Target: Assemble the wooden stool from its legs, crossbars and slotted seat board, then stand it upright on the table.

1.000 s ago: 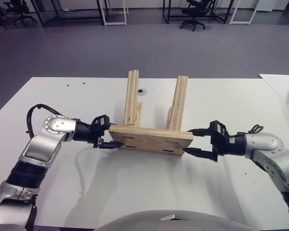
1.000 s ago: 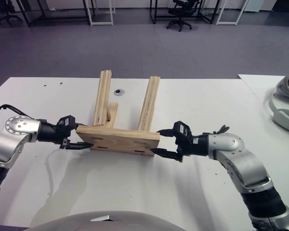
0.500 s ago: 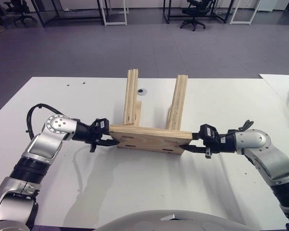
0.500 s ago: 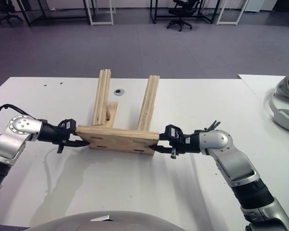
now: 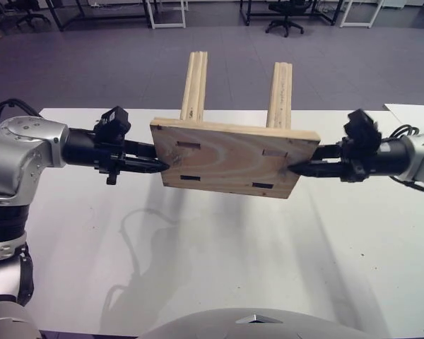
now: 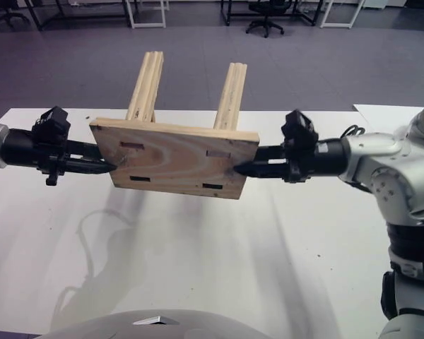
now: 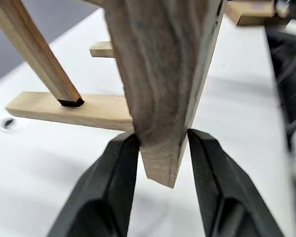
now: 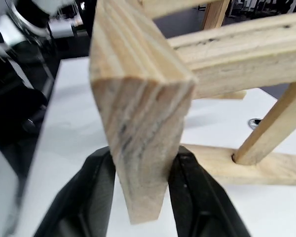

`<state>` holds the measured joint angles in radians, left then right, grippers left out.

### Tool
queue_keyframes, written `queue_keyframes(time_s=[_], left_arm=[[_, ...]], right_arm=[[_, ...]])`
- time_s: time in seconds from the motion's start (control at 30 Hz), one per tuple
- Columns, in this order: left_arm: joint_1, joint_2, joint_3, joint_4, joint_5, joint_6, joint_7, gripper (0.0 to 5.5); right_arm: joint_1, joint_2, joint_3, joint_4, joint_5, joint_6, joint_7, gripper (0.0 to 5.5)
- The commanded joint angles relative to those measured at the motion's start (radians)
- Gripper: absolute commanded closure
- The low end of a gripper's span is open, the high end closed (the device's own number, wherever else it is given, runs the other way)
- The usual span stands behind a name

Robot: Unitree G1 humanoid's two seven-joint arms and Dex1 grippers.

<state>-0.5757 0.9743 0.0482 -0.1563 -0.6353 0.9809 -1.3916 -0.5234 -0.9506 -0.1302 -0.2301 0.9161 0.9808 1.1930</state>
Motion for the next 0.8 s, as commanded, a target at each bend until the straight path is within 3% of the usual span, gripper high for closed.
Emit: queue_keyframes(time_s=[0.03,0.17,0.37,0.5,0.67,0.8], left_arm=[[-0.533,-0.139,0.085,0.125,-0.422,0.561,-0.007,3.99],[-0.692,-0.011,-0.063,0.346,-0.696,0.633,0.052,4.0],[-0.914,0.115,-0.406,0.621,-1.058,0.634,0.123,4.18],[-0.935,0.286,-0.726,0.54,-1.323,0.633,0.071,4.18],[-0.99,0.399,-1.048,0.48,-1.337,0.634,-0.105,4.18],[-1.038,0.481,-1.307,0.419,-1.337,0.634,-0.215,4.18]], right_arm=[[-0.579,0.063,-0.057,0.305,0.453,0.491,-0.116,4.02],[-0.77,0.013,0.095,0.61,0.64,0.633,-0.122,4.13],[-0.82,-0.102,0.404,0.735,1.015,0.633,-0.194,4.16],[-0.893,-0.192,0.676,0.736,1.056,0.634,0.069,4.16],[-0.958,-0.335,1.067,0.649,1.056,0.634,0.362,4.16],[-0.978,-0.4,1.294,0.562,1.056,0.634,0.421,4.16]])
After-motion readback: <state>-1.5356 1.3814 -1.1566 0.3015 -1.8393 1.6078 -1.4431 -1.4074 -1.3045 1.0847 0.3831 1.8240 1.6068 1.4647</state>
